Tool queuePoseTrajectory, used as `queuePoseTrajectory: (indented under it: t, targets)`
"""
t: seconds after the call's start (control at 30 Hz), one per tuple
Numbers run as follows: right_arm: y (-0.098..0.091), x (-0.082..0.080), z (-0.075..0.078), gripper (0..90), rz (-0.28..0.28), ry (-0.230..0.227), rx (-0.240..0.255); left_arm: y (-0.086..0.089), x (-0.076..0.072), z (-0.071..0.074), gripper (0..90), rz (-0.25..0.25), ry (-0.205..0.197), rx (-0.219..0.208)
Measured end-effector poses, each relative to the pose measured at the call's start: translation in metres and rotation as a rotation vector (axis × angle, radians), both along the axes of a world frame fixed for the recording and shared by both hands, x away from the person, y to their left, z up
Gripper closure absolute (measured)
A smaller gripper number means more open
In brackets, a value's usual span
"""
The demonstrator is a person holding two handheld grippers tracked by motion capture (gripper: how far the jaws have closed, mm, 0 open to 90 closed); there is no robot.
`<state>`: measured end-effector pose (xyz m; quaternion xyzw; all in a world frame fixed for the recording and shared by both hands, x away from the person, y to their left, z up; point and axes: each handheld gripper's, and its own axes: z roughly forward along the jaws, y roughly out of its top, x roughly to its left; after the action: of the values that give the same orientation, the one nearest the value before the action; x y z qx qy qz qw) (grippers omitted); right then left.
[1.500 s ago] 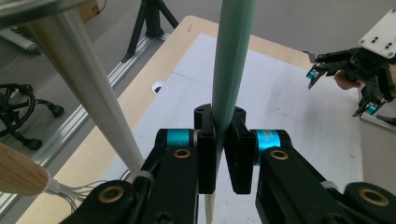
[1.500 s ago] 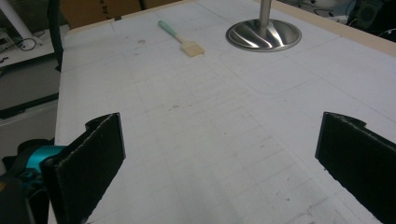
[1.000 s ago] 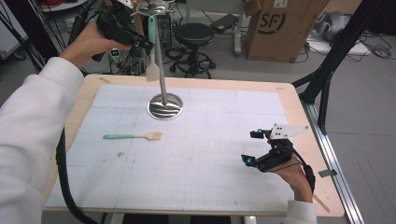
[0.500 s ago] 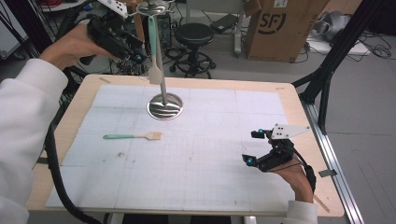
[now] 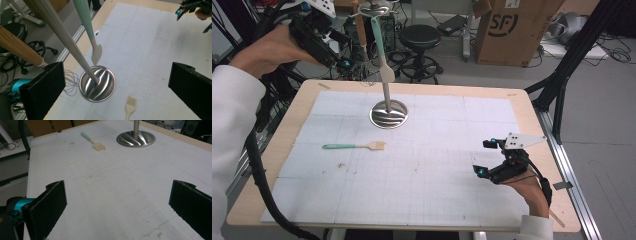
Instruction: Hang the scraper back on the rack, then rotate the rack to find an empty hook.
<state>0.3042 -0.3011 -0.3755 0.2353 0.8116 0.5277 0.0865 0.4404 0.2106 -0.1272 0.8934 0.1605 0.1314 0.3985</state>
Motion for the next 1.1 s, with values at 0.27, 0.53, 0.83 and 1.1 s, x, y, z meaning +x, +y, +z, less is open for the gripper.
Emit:
queuePoseTrajectory:
  t: [0.27,0.53,0.83,1.1]
  targets:
    - [-0.003,0.0,-0.001,0.2,-0.008,0.004,0.004,0.006,-0.002,0.011,28.2,-0.02,0.03,-0.063]
    - [-0.006,-0.001,-0.002,0.2,-0.014,0.006,0.008,0.003,0.003,0.022,61.4,-0.019,0.004,-0.078]
    - [-0.003,0.001,-0.004,0.2,-0.012,0.008,-0.005,-0.003,0.011,0.03,89.7,-0.003,-0.032,-0.084]
    - [-0.002,0.001,-0.005,0.2,-0.009,0.013,-0.01,-0.003,0.025,0.034,89.8,0.016,-0.042,-0.087]
